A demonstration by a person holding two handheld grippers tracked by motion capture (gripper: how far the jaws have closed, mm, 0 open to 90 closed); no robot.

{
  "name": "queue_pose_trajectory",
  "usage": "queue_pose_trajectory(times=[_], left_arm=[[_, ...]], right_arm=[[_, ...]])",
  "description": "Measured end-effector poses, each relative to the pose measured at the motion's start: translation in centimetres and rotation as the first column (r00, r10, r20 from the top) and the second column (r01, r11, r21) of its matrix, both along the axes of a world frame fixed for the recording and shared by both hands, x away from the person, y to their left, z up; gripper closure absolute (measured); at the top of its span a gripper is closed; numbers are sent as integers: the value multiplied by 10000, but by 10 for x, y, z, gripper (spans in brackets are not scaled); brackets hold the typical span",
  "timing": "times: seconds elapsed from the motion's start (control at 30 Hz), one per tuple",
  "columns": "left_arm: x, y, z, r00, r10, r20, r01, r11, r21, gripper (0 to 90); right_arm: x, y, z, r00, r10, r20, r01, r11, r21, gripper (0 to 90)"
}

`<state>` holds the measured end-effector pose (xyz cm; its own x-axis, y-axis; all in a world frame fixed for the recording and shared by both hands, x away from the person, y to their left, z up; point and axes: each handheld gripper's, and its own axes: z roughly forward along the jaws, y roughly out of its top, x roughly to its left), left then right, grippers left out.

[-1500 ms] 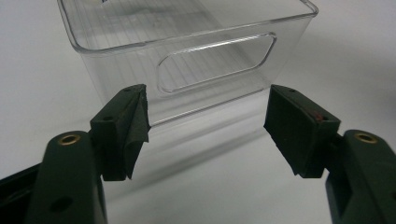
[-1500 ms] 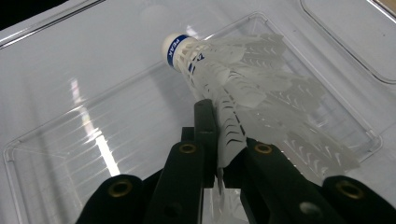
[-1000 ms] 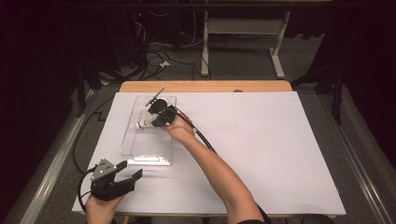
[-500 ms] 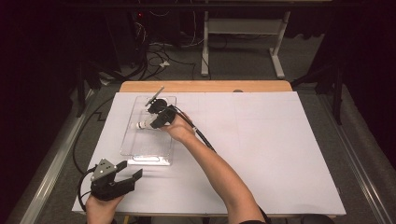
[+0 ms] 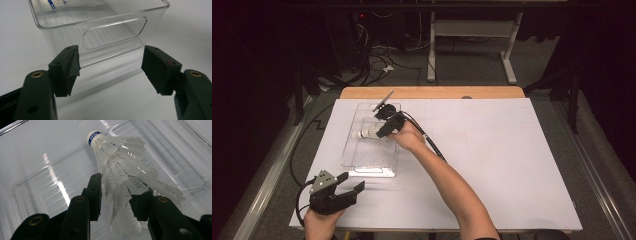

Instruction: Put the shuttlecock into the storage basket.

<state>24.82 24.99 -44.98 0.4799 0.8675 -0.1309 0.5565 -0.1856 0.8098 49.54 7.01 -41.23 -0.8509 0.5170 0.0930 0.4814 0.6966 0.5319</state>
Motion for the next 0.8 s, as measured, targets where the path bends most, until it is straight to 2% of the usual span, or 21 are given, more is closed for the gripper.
queue_pose_trajectory(times=[0.37, 0.8], left_arm=[[0, -1, 0, 10000, -29, 22, 29, 10000, 23, 319], [0, -1, 0, 10000, -30, 34, 30, 10000, 22, 319]], right_arm=[[1, -7, -4, 9991, -227, -365, 231, 9997, 112, 635], [-3, -15, 4, 9995, -256, -200, 259, 9996, 139, 641]])
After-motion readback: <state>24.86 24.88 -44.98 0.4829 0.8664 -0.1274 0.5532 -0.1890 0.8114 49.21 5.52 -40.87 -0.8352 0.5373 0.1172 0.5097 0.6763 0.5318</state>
